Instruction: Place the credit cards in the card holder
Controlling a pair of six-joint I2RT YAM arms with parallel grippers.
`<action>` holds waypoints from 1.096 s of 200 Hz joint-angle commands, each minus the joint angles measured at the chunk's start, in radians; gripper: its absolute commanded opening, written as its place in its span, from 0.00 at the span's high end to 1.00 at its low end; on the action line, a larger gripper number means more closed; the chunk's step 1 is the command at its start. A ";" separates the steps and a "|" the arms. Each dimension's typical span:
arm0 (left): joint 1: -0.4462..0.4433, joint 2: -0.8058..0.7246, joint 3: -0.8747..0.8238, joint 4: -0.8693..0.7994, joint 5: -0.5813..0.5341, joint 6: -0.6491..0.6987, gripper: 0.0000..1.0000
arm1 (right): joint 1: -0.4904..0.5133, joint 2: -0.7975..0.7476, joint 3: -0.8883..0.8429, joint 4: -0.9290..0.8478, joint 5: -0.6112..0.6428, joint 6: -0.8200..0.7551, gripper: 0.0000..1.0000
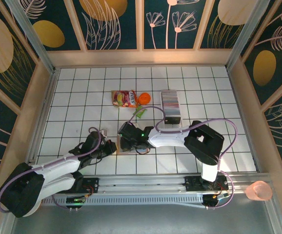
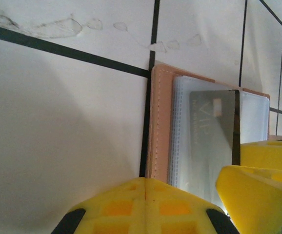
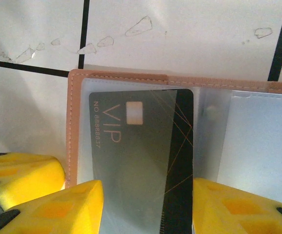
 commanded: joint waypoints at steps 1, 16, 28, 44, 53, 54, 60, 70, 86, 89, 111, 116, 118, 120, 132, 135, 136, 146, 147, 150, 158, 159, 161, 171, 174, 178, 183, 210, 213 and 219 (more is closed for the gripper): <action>-0.005 0.005 -0.015 0.039 0.047 0.017 1.00 | 0.017 -0.012 0.013 0.004 -0.006 0.011 0.49; -0.005 0.000 -0.025 0.039 0.044 0.015 1.00 | 0.018 -0.014 0.014 0.014 -0.016 0.012 0.47; -0.004 -0.002 -0.028 0.036 0.036 0.014 1.00 | 0.021 -0.015 0.016 0.022 -0.022 0.014 0.47; -0.005 -0.007 -0.025 0.015 0.014 0.013 1.00 | 0.026 -0.021 0.017 0.036 -0.034 0.013 0.47; -0.004 -0.011 -0.025 0.009 0.002 0.010 1.00 | 0.030 -0.026 0.019 0.042 -0.038 0.012 0.46; -0.004 -0.012 -0.024 0.008 0.000 0.010 1.00 | 0.031 -0.026 0.019 0.043 -0.038 0.011 0.46; -0.004 -0.012 -0.024 0.006 -0.005 0.006 1.00 | 0.035 -0.032 0.020 0.046 -0.038 0.010 0.46; -0.005 -0.013 -0.024 0.008 -0.009 0.004 1.00 | 0.039 -0.038 0.023 0.053 -0.040 0.006 0.46; -0.005 -0.008 -0.022 0.013 -0.006 0.004 1.00 | 0.046 -0.045 0.023 0.066 -0.047 -0.001 0.46; -0.004 -0.007 -0.022 0.013 -0.006 0.004 1.00 | 0.048 -0.045 0.023 0.065 -0.046 0.000 0.46; -0.004 0.000 -0.020 0.017 0.004 0.002 1.00 | 0.049 -0.051 0.011 0.091 -0.048 0.001 0.46; -0.005 0.000 -0.020 0.016 0.004 0.002 1.00 | 0.049 -0.055 0.005 0.102 -0.048 0.002 0.46; -0.005 -0.001 -0.020 0.015 0.005 0.002 1.00 | 0.049 -0.055 0.003 0.108 -0.048 0.004 0.45; -0.005 -0.002 -0.020 0.016 0.005 0.001 1.00 | 0.049 -0.058 0.001 0.112 -0.048 0.004 0.45; -0.005 -0.008 -0.021 0.016 0.008 0.001 1.00 | 0.049 -0.064 -0.008 0.130 -0.048 0.006 0.43; -0.005 -0.009 -0.023 0.016 0.007 0.000 1.00 | 0.049 -0.066 -0.008 0.129 -0.048 0.006 0.43; -0.005 -0.010 -0.022 0.015 0.008 0.000 1.00 | 0.048 -0.067 -0.008 0.129 -0.048 0.006 0.42; -0.004 -0.019 -0.024 0.011 0.004 -0.001 1.00 | 0.049 -0.075 -0.009 0.123 -0.048 0.006 0.40; -0.004 -0.021 -0.024 0.010 0.003 -0.001 1.00 | 0.049 -0.076 -0.010 0.123 -0.048 0.006 0.40; -0.005 -0.023 -0.026 0.010 0.002 -0.001 1.00 | 0.049 -0.080 -0.013 0.125 -0.049 0.005 0.39; -0.004 -0.031 -0.027 0.010 0.000 -0.002 1.00 | 0.050 -0.094 -0.022 0.126 -0.048 0.006 0.37; -0.005 -0.032 -0.027 0.010 -0.001 -0.002 1.00 | 0.049 -0.095 -0.023 0.126 -0.048 0.006 0.37; -0.005 -0.034 -0.027 0.009 -0.003 -0.003 1.00 | 0.049 -0.100 -0.024 0.125 -0.047 0.008 0.36; -0.005 -0.042 -0.029 0.001 -0.012 -0.002 1.00 | 0.050 -0.115 -0.027 0.107 -0.031 0.010 0.35; -0.004 -0.044 -0.028 -0.002 -0.015 -0.002 1.00 | 0.050 -0.118 -0.026 0.096 -0.023 0.011 0.34; -0.005 -0.047 -0.029 -0.007 -0.020 -0.002 1.00 | 0.050 -0.123 -0.025 0.079 -0.009 0.015 0.34; -0.005 -0.050 -0.030 -0.013 -0.028 -0.004 1.00 | 0.050 -0.127 -0.020 0.051 0.009 0.018 0.34; -0.005 -0.049 -0.031 -0.038 -0.056 -0.001 1.00 | 0.050 -0.136 -0.001 -0.081 0.078 0.026 0.32; -0.004 -0.047 -0.030 -0.038 -0.056 -0.002 1.00 | 0.050 -0.139 -0.001 -0.091 0.081 0.028 0.32; -0.004 -0.044 -0.031 -0.038 -0.055 0.000 1.00 | 0.050 -0.142 -0.003 -0.106 0.086 0.030 0.31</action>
